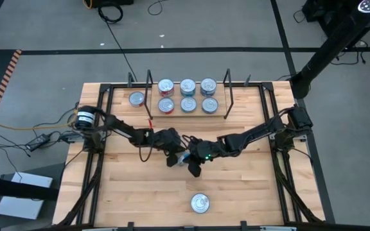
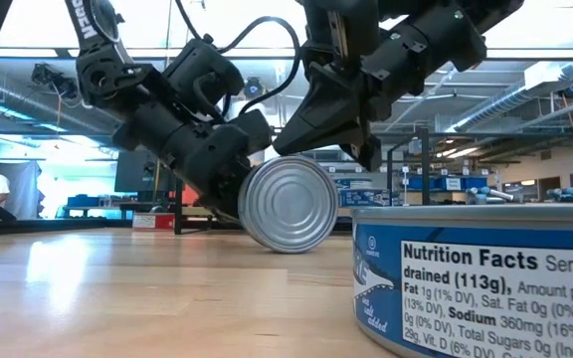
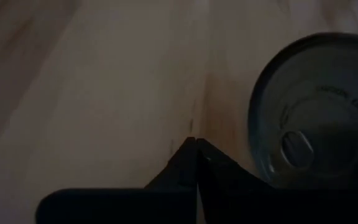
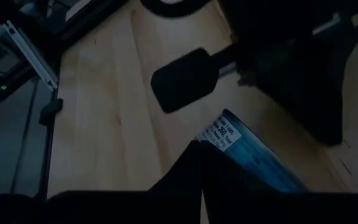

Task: Stack canned seafood by type on shelf
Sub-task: Stack the light blue tuna can on top of the other light blue tuna can

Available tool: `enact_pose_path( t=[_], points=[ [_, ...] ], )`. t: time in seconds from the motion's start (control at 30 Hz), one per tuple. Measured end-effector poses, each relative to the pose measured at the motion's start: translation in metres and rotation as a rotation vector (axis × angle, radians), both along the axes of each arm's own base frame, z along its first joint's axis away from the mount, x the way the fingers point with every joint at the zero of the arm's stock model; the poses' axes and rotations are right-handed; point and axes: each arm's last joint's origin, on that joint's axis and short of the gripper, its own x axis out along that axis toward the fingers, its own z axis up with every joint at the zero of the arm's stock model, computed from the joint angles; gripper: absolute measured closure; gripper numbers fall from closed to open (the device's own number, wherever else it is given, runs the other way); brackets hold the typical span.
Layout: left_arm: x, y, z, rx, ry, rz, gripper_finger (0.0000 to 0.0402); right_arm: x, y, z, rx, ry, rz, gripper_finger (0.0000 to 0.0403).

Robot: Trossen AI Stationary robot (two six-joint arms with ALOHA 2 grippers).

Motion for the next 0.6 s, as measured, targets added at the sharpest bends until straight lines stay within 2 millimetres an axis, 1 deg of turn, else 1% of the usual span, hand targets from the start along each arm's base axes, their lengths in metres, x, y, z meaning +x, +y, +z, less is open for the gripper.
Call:
enact_pose_path(
  t=[0.17,0.43,0.53,0.6],
  points=[
    [-0.007,0.005,0.014,0.003,0.035,0.016,0.0396,0.002,-0.002,0.002,0.003,-0.031,0.028,0.0379],
    [-0.017,0.005,0.037,0.008,0.039,0.022,0.0397,0.005,-0.002,0.008,-0.029,-0.095,0.087,0.0332],
    [-0.020,0.005,0.040,0.006,0.016,0.030,0.0399,0.002,-0.002,0.014,-0.011,-0.098,0.097,0.0309],
    [-0.021,0.006,0.038,-0.012,-0.007,0.045,0.0399,-0.001,-0.003,0.021,-0.003,-0.100,0.094,0.0292]
  ],
)
